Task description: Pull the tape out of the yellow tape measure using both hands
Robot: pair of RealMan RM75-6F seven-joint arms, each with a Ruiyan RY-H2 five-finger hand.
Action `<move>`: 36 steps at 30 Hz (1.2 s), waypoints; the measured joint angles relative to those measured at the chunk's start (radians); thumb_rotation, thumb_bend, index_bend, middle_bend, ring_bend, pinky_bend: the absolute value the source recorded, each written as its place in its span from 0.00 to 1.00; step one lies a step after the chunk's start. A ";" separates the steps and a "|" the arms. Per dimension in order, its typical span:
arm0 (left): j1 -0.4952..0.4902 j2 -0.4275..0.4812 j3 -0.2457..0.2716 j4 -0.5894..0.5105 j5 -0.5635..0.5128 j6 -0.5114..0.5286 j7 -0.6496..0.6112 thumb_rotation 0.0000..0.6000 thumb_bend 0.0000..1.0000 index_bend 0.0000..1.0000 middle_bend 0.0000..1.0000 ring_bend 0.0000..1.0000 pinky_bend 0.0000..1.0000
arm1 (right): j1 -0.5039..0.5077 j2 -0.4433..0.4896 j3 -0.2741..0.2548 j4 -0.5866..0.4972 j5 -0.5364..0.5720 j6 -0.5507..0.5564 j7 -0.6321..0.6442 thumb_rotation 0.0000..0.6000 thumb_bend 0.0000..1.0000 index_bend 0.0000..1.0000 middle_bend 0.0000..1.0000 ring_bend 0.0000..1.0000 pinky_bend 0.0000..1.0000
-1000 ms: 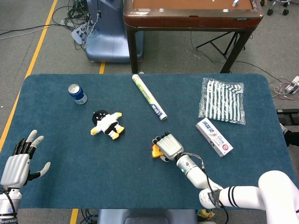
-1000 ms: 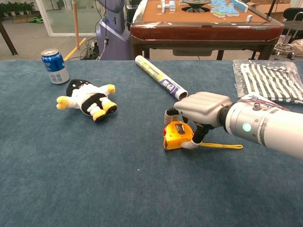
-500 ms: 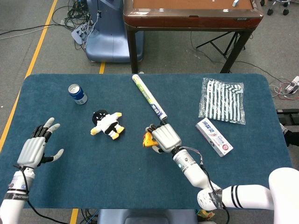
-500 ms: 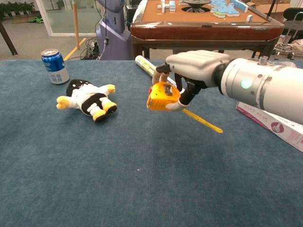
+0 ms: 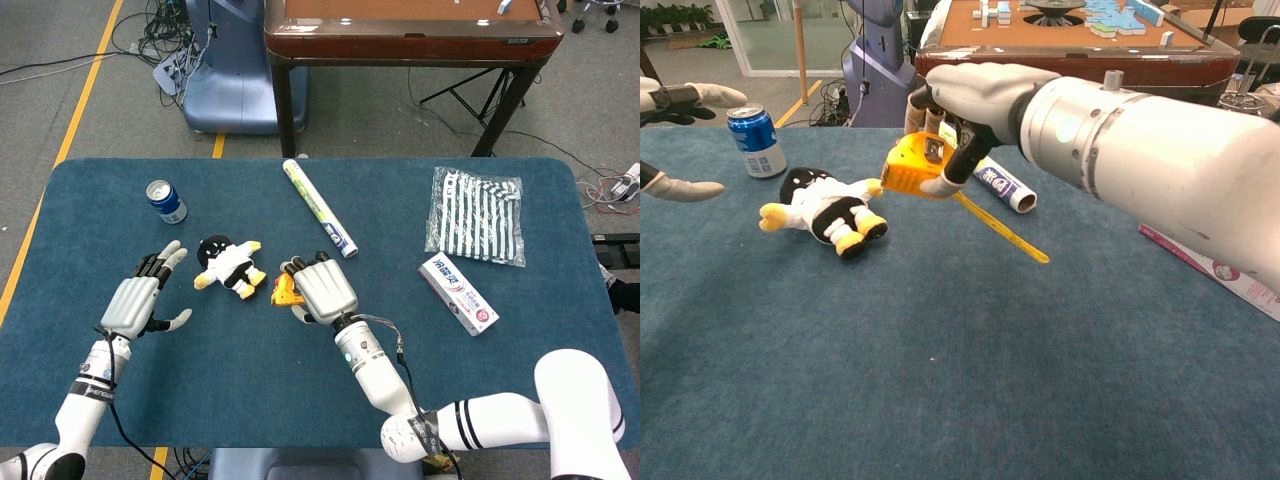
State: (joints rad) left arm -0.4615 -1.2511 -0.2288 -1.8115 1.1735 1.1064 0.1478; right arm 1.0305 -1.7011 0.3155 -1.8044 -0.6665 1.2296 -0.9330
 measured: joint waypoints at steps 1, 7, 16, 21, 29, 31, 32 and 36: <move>-0.005 -0.007 -0.003 -0.003 -0.003 0.001 0.001 1.00 0.24 0.01 0.00 0.00 0.00 | 0.007 -0.009 0.005 0.003 0.007 0.008 -0.006 1.00 0.54 0.51 0.52 0.44 0.23; -0.029 -0.031 -0.010 -0.027 -0.031 0.007 0.025 1.00 0.23 0.00 0.00 0.00 0.00 | 0.039 -0.063 0.026 0.035 0.041 0.037 -0.027 1.00 0.54 0.51 0.52 0.44 0.23; -0.051 -0.065 -0.022 -0.080 -0.080 0.020 0.028 1.00 0.22 0.00 0.00 0.00 0.00 | 0.072 -0.140 0.053 0.097 0.064 0.047 -0.010 1.00 0.54 0.51 0.52 0.44 0.23; -0.064 -0.090 -0.022 -0.089 -0.102 0.023 0.028 1.00 0.22 0.00 0.00 0.00 0.00 | 0.090 -0.173 0.080 0.106 0.074 0.053 0.005 1.00 0.54 0.51 0.52 0.44 0.23; -0.079 -0.118 -0.018 -0.076 -0.126 0.039 0.045 1.00 0.22 0.00 0.00 0.00 0.00 | 0.105 -0.203 0.094 0.125 0.087 0.049 0.023 1.00 0.54 0.51 0.52 0.44 0.23; -0.081 -0.122 -0.018 -0.073 -0.130 0.040 0.047 1.00 0.22 0.00 0.00 0.00 0.00 | 0.108 -0.209 0.094 0.131 0.088 0.045 0.026 1.00 0.54 0.51 0.52 0.44 0.23; -0.083 -0.124 -0.019 -0.072 -0.134 0.040 0.047 1.00 0.22 0.00 0.00 0.00 0.00 | 0.110 -0.212 0.094 0.135 0.088 0.044 0.027 1.00 0.54 0.51 0.52 0.44 0.23; -0.088 -0.127 -0.018 -0.073 -0.142 0.040 0.049 1.00 0.22 0.00 0.00 0.00 0.00 | 0.115 -0.221 0.097 0.147 0.082 0.046 0.031 1.00 0.54 0.51 0.52 0.44 0.23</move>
State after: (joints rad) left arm -0.5498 -1.3778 -0.2466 -1.8844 1.0311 1.1464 0.1965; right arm 1.1453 -1.9217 0.4122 -1.6577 -0.5840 1.2758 -0.9022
